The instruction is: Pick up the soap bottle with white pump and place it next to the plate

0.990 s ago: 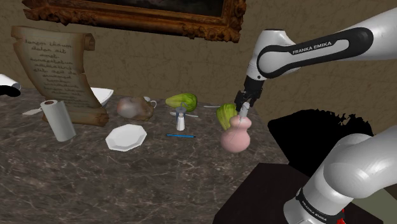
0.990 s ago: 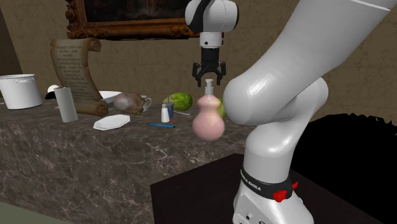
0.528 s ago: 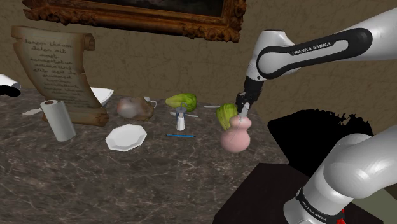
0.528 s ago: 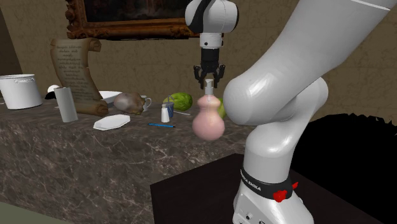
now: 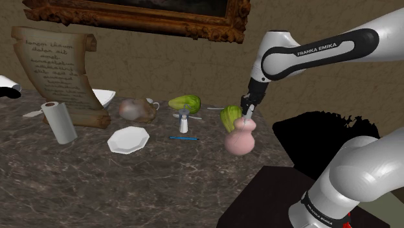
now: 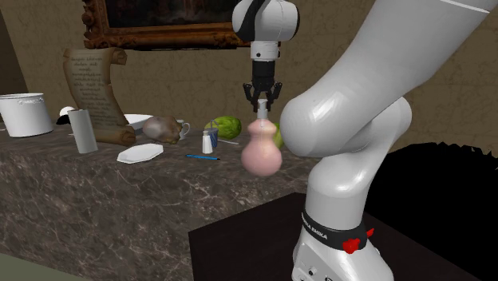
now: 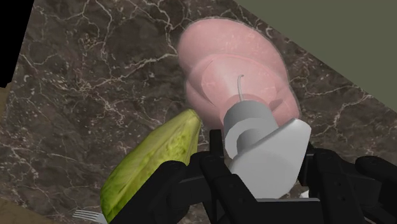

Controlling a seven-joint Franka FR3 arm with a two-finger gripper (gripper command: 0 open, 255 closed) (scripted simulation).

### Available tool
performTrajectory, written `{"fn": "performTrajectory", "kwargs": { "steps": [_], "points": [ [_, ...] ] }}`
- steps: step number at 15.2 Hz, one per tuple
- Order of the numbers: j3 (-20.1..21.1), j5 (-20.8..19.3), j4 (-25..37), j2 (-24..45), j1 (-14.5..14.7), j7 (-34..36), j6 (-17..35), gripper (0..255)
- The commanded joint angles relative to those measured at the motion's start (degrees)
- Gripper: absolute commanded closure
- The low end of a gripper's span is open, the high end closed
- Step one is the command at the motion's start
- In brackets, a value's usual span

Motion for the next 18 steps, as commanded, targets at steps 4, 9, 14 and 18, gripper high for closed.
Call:
{"fn": "performTrajectory", "kwargs": {
  "steps": [4,9,14,18],
  "points": [
    [0.1,0.1,1.8,-0.8,0.0,-0.1,-2.5,255],
    [0.2,0.2,4.9,-1.8,0.1,-0.1,-6.7,255],
    [0.4,0.3,8.3,-2.4,0.1,-0.2,-10.7,255],
    [0.5,0.4,11.2,-2.7,0.2,-0.3,-13.9,255]
  ]
}}
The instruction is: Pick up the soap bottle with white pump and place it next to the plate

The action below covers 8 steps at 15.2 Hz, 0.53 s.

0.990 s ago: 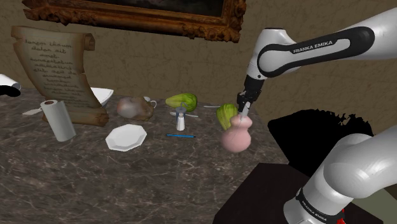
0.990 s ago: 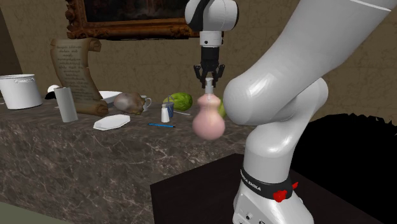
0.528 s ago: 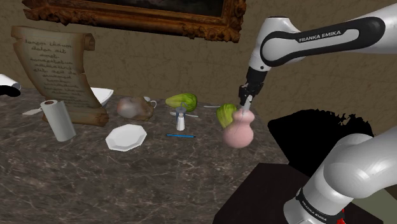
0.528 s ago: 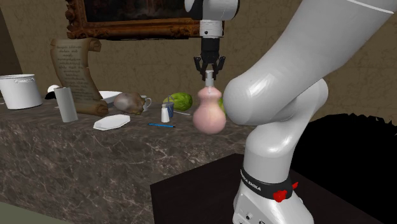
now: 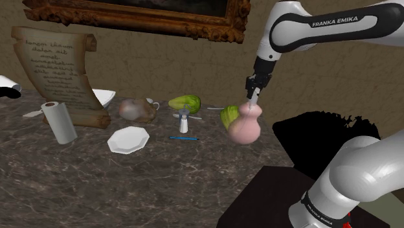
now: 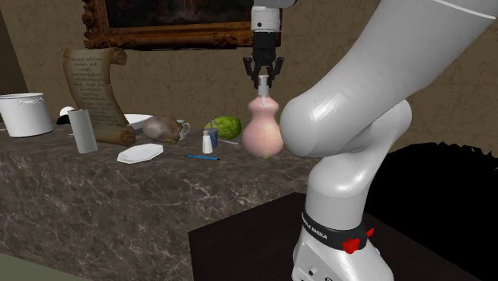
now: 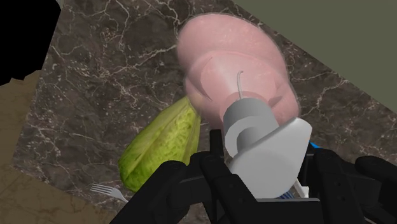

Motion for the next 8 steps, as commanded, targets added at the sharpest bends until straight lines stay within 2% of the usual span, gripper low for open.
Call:
{"fn": "performTrajectory", "kwargs": {
  "steps": [1,8],
  "points": [
    [0.2,0.1,1.6,0.0,0.1,0.1,-1.6,255],
    [0.3,0.3,7.2,0.1,0.2,-0.1,-7.0,255]
  ]
}}
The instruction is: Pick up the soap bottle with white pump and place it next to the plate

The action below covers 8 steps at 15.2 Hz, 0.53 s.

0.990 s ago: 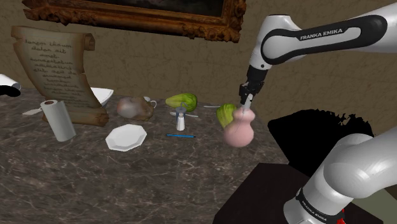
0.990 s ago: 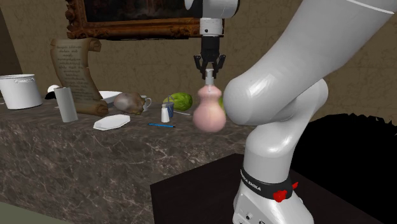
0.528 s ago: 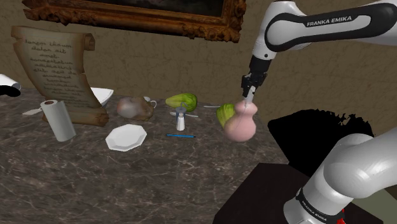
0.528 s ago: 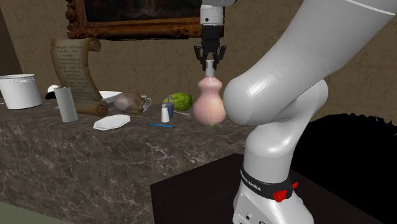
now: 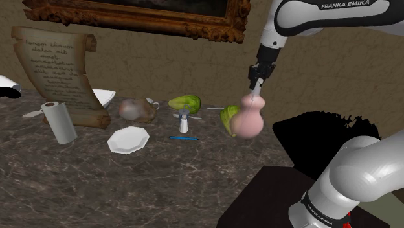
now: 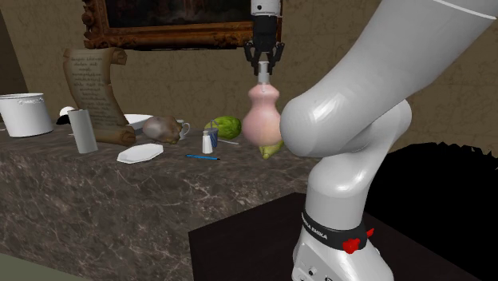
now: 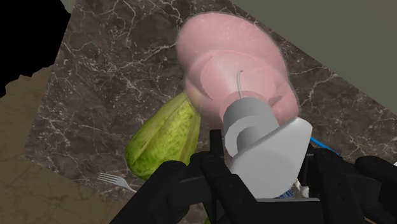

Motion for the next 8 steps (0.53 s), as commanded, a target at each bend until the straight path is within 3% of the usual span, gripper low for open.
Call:
{"fn": "performTrajectory", "kwargs": {
  "steps": [1,8],
  "points": [
    [0.1,0.1,1.6,0.3,0.0,0.0,-1.3,255],
    [0.2,0.2,7.7,1.1,0.1,-0.1,-6.5,255]
  ]
}}
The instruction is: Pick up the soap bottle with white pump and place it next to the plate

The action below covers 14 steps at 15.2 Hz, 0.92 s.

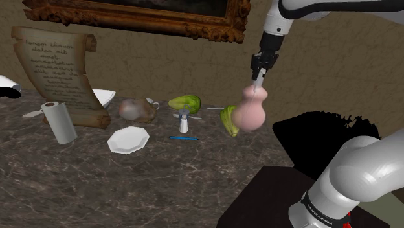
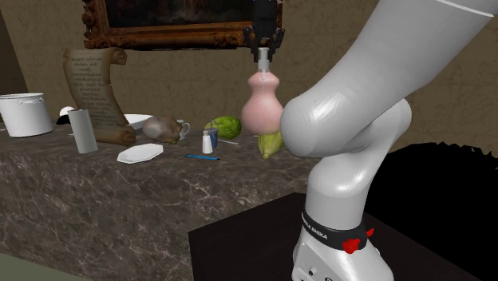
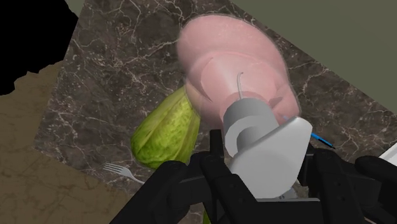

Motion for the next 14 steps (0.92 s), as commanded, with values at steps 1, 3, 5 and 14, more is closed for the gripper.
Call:
{"fn": "performTrajectory", "kwargs": {
  "steps": [1,3,5,14],
  "points": [
    [0.0,0.0,1.8,0.3,0.0,0.0,-1.5,255],
    [0.1,0.1,3.7,0.7,0.0,-0.1,-3.0,255],
    [0.1,0.1,5.6,1.1,0.1,-0.1,-4.5,255],
    [0.2,0.3,14.8,3.6,0.1,-0.4,-11.2,255]
  ]
}}
